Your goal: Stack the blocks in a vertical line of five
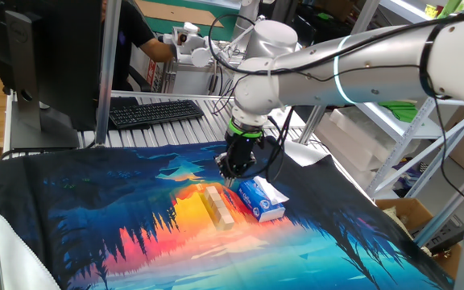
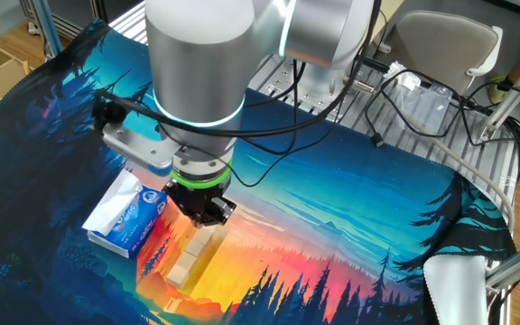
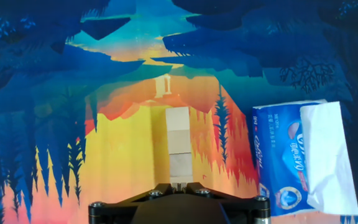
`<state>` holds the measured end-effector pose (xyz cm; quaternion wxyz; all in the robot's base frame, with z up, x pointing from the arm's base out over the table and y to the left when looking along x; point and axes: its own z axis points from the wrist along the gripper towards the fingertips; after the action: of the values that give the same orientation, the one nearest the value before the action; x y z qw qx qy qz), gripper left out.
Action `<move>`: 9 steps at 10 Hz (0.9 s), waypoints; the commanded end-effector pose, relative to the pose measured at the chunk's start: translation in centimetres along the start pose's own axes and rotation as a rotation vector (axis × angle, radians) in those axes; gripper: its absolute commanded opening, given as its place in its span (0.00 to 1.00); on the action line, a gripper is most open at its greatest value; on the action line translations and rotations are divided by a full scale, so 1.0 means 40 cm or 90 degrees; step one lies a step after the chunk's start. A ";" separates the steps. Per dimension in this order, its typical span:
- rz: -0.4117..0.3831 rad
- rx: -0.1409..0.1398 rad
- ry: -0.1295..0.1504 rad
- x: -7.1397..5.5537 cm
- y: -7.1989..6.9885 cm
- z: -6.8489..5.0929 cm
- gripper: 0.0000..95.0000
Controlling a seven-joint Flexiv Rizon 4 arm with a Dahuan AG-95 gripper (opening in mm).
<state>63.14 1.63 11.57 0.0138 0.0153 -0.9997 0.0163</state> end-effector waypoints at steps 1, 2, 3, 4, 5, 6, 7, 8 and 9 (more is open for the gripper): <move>0.005 0.000 0.005 -0.019 0.003 0.000 0.00; 0.010 0.000 0.006 -0.030 0.007 -0.001 0.00; 0.017 0.000 0.009 -0.059 0.016 -0.007 0.00; 0.020 0.000 0.014 -0.078 0.020 -0.015 0.00; 0.020 0.001 0.015 -0.085 0.021 -0.017 0.00; 0.020 0.002 0.018 -0.101 0.024 -0.021 0.00; 0.022 0.002 0.021 -0.118 0.027 -0.023 0.00; 0.022 0.002 0.021 -0.126 0.028 -0.023 0.00; 0.022 0.002 0.021 -0.150 0.022 -0.015 0.00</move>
<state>69.30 2.60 11.84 0.0283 -0.0008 -0.9994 0.0185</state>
